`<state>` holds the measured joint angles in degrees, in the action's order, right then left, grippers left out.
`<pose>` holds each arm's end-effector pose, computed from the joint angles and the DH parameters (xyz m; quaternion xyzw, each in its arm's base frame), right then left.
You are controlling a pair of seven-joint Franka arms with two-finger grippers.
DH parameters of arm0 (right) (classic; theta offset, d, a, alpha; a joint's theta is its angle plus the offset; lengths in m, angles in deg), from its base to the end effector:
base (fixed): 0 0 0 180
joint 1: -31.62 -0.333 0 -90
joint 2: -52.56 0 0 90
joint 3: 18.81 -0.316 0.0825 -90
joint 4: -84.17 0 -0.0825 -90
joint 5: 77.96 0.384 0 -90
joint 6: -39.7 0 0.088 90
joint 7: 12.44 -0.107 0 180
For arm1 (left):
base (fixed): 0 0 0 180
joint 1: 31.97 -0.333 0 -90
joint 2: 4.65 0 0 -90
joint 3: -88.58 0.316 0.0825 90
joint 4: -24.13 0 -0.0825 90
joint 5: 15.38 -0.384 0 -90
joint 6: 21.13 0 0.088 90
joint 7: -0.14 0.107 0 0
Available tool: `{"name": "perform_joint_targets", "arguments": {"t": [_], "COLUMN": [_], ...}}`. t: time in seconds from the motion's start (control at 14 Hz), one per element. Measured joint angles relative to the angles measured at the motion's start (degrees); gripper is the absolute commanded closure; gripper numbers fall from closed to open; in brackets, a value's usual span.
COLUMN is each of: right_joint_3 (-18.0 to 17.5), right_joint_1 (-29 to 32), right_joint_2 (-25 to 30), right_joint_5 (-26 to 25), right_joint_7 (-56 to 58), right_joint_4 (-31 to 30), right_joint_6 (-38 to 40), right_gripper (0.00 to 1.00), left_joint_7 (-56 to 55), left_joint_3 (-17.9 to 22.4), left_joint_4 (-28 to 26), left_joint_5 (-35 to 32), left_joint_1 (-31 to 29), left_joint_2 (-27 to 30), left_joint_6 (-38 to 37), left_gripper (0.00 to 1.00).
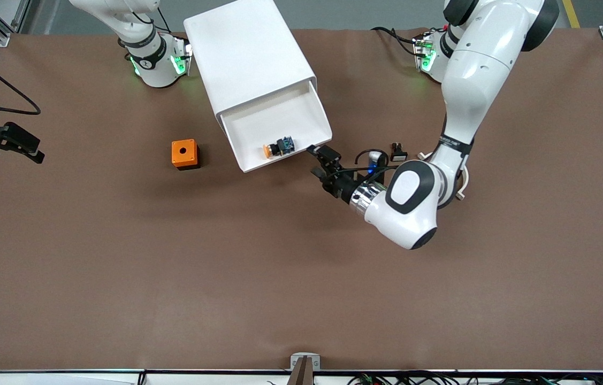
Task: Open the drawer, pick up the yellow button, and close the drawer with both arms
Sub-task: 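Release the drawer with the left gripper while the right gripper starts reaching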
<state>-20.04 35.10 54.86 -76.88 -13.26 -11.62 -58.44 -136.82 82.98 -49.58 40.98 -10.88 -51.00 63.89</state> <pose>0.5541 -0.0198 0.6115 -0.9988 0.0277 -0.0407 0.0084 0.5889 -0.3830 0.2850 -0.3841 -0.7350 0.5265 0.1874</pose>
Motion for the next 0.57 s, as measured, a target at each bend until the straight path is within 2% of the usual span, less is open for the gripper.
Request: {"name": "perform_joint_targets", "arguments": {"t": [0.29, 0.57], "right_joint_3": [-0.02, -0.02], "right_joint_1": [-1.12, -2.46], "right_joint_2": [-0.45, -0.59], "right_joint_5": [0.00, 0.00], "right_joint_7": [-0.40, -7.97], "right_joint_4": [-0.12, -0.13], "right_joint_6": [0.41, 1.06], "right_gripper": [0.00, 0.00], "left_joint_7": [3.14, 11.52], "left_joint_3": [0.07, 0.24], "left_joint_4": [2.24, 2.77], "left_joint_5": [-6.98, -11.14], "left_joint_1": [-2.75, -7.27], "left_joint_2": [1.27, 2.48], "left_joint_6": [-0.62, -0.91], "left_gripper": [0.01, 0.01]}}
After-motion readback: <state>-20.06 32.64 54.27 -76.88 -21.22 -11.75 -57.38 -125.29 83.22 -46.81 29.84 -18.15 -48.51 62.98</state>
